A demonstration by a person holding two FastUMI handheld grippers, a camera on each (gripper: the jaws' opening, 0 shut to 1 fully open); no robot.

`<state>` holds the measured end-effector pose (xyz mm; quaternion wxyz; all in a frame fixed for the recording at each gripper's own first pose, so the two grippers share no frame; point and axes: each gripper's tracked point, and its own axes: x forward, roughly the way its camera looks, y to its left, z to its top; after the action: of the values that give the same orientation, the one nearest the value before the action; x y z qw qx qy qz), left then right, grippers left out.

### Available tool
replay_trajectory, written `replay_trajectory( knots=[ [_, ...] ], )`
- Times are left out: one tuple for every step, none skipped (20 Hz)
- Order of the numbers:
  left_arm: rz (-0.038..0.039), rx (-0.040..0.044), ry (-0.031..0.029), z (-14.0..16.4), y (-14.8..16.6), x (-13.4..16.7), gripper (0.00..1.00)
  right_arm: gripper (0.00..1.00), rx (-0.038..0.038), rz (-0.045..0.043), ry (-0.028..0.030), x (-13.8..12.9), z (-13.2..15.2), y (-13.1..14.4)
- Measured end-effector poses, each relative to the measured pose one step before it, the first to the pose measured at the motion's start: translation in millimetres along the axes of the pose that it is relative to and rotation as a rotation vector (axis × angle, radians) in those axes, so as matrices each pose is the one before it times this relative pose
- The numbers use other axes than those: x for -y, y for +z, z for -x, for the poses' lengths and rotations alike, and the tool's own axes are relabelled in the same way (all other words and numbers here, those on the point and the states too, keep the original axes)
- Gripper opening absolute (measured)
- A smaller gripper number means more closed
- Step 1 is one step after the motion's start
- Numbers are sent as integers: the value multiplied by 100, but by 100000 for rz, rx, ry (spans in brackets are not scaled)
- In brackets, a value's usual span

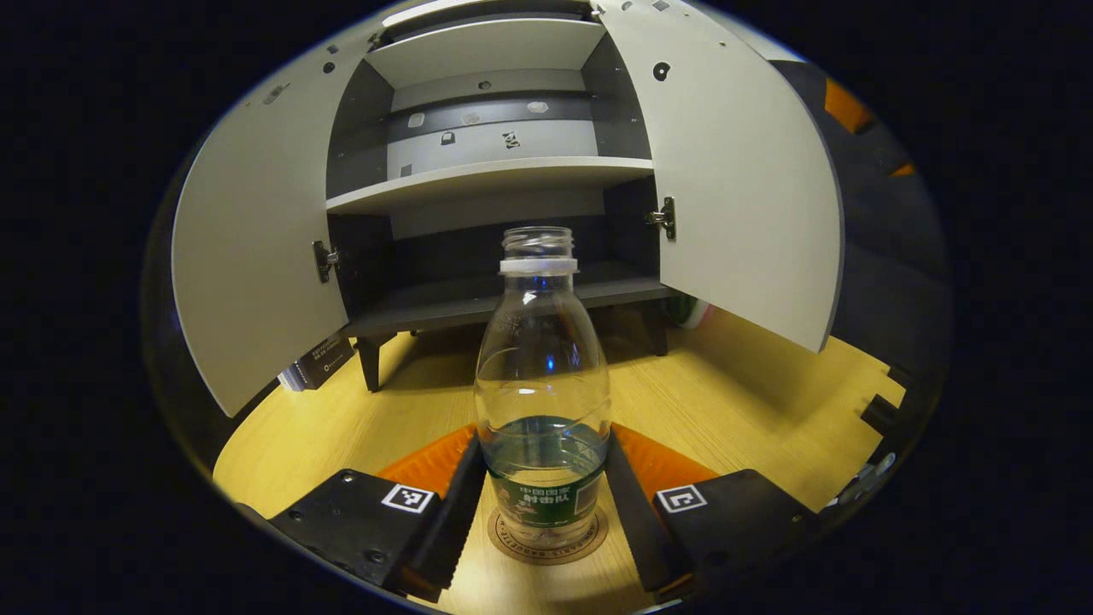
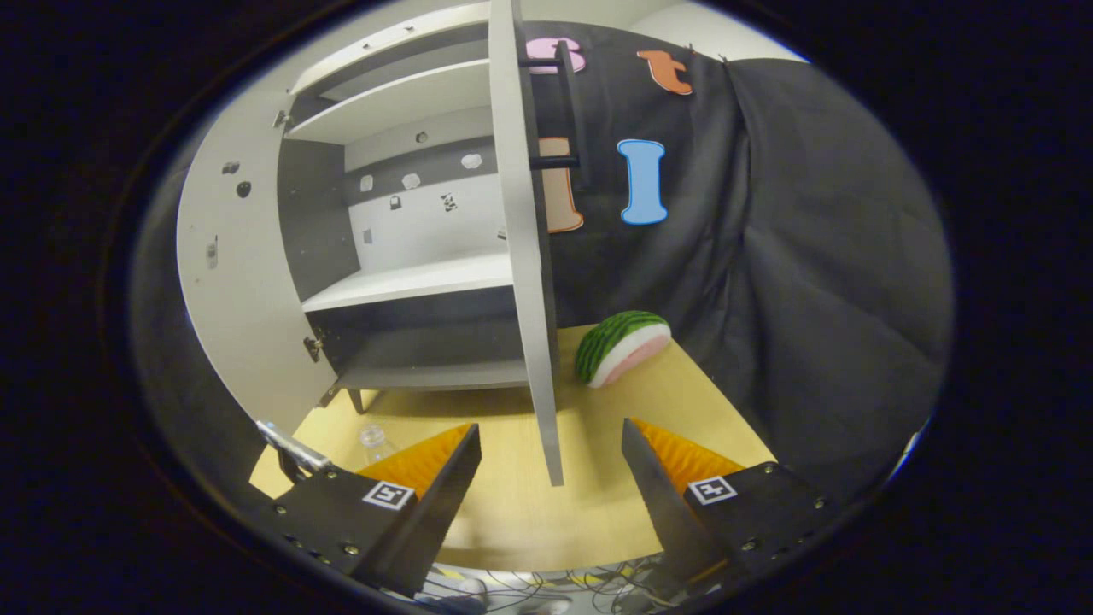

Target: Grasp the bottle in the cabinet with the left hand and place it on the coaster, then close the right door with the right hand and the left door with the left hand.

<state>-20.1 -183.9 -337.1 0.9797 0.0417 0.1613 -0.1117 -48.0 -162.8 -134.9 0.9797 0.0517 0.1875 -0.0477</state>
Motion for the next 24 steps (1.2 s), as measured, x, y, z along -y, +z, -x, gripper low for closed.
replay_trajectory(
  knots=[
    [-1086, -588, -271, 193, -86, 100, 80, 98, -247, -61, 105, 6, 3, -226],
    [-176, 175, 443, 156, 20, -225, 81, 100, -478, -73, 142, -63, 25, -111],
    [1120, -1018, 755, 224, -219, -166, 81, 97, -450, -165, 151, -58, -150, -299],
    [753, -966, 965, 149, -159, -239, 82, 100, -334, -189, 337, -105, -4, -165],
    [721, -773, 579, 289, -309, -143, 83, 100, -350, -85, 384, -132, 115, -90],
    [-325, 245, -596, 41, 31, 184, 83, 98, 21, 94, 196, -131, 102, 70],
    [-648, -244, 534, 128, 27, -205, 84, 98, -24, 270, 305, -86, 37, -122],
    [-298, 716, 135, 199, 151, -196, 85, 100, 161, 221, 127, 23, 31, 46],
    [97, 1372, 508, 393, 388, -189, 86, 100, 375, -2, 100, -55, 43, 97],
    [198, 1849, -471, 55, 561, 89, 88, 100, 483, -338, 323, -90, 76, 164],
    [-168, -203, -191, 105, 229, -10, 91, 98, 73, -323, 311, -71, 110, -18],
    [131, 618, 297, 161, 382, -114, 95, 100, 173, -261, 99, 25, 109, 113],
    [-6, 1079, -73, 187, 571, -83, 97, 100, 413, -243, 208, -103, -15, 66],
    [-185, 1440, -133, 207, 641, 0, 97, 100, 485, -317, 241, -69, 94, 119],
    [-296, 664, -69, 212, 583, -100, 97, 100, 519, -432, 408, -5, 252, 81],
    [-201, 480, 477, 284, 675, -256, 97, 98, 617, -377, 388, -98, 237, 317],
    [538, 1077, 94, 388, 716, -260, 97, 100, 934, -192, 327, -78, 185, 300],
    [791, 881, 122, 372, 895, -133, 97, 98, 1191, -52, 88, 74, 192, 406],
    [843, 993, -319, 454, 1111, -110, 97, 100, 1290, -121, -36, 305, 261, 348],
    [539, 1980, -569, 620, 1430, -45, 97, 100, 1511, -408, 42, 326, 305, 643],
    [94, 1626, 66, 532, 1370, -213, 97, 100, 1859, -567, 123, 247, 267, 760],
    [161, 1835, -245, 436, 1447, -161, 97, 100, 1967, -585, -30, 405, 191, 888],
    [418, 2103, -424, 418, 1690, -110, 96, 100, 2354, -393, 32, 495, 136, 943],
    [590, 1268, 518, 427, 1377, -399, 96, 100, 2343, -121, -150, 479, 42, 1087]
  ],
)
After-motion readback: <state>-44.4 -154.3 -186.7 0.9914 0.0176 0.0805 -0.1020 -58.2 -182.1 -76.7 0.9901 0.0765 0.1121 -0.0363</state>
